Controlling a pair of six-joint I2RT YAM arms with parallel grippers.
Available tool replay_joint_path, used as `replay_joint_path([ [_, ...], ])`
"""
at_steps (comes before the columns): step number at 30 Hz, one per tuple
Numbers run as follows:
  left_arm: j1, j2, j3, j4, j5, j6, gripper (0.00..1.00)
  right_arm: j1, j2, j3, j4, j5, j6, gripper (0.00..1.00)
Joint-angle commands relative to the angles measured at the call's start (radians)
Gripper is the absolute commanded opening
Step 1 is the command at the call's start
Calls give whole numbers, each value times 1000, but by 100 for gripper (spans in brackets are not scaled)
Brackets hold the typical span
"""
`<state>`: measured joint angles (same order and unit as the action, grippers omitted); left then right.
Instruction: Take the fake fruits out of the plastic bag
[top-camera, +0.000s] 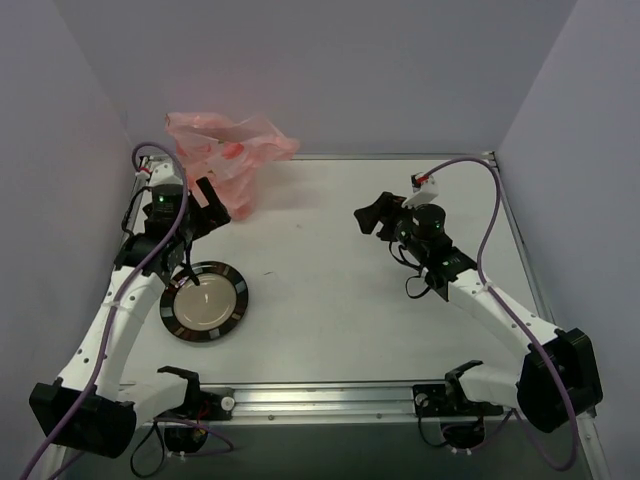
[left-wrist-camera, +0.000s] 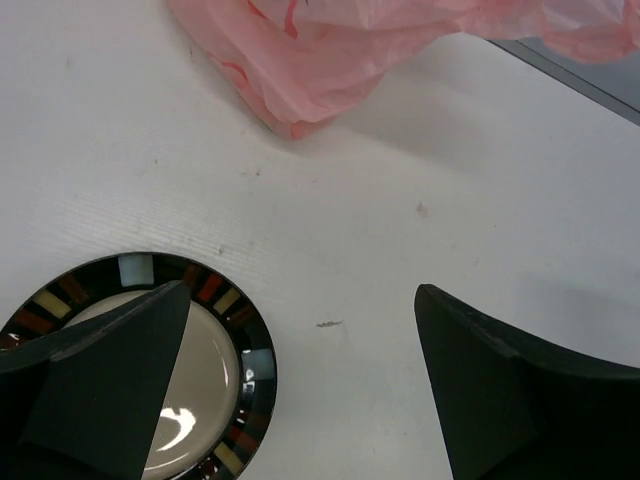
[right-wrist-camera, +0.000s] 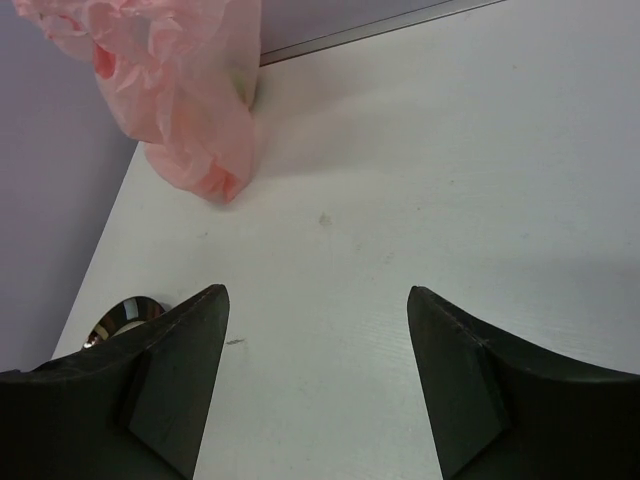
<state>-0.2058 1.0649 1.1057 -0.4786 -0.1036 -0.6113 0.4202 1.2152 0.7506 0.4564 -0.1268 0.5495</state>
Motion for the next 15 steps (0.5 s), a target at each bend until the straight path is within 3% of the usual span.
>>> replay_joint_path([
  [1, 8, 30, 103, 58, -74, 19, 94, 43, -31, 53, -7, 45, -2, 68],
  [5, 20, 36, 126, 107, -119, 56, 94, 77, -51, 62, -24, 82, -3, 68],
  [10, 71, 196, 252, 58, -107, -11, 94, 94, -26, 93, -19, 81, -2, 69],
  [15, 152, 349, 310, 129, -30, -36, 94, 130, 55, 163, -15, 81, -37, 69],
])
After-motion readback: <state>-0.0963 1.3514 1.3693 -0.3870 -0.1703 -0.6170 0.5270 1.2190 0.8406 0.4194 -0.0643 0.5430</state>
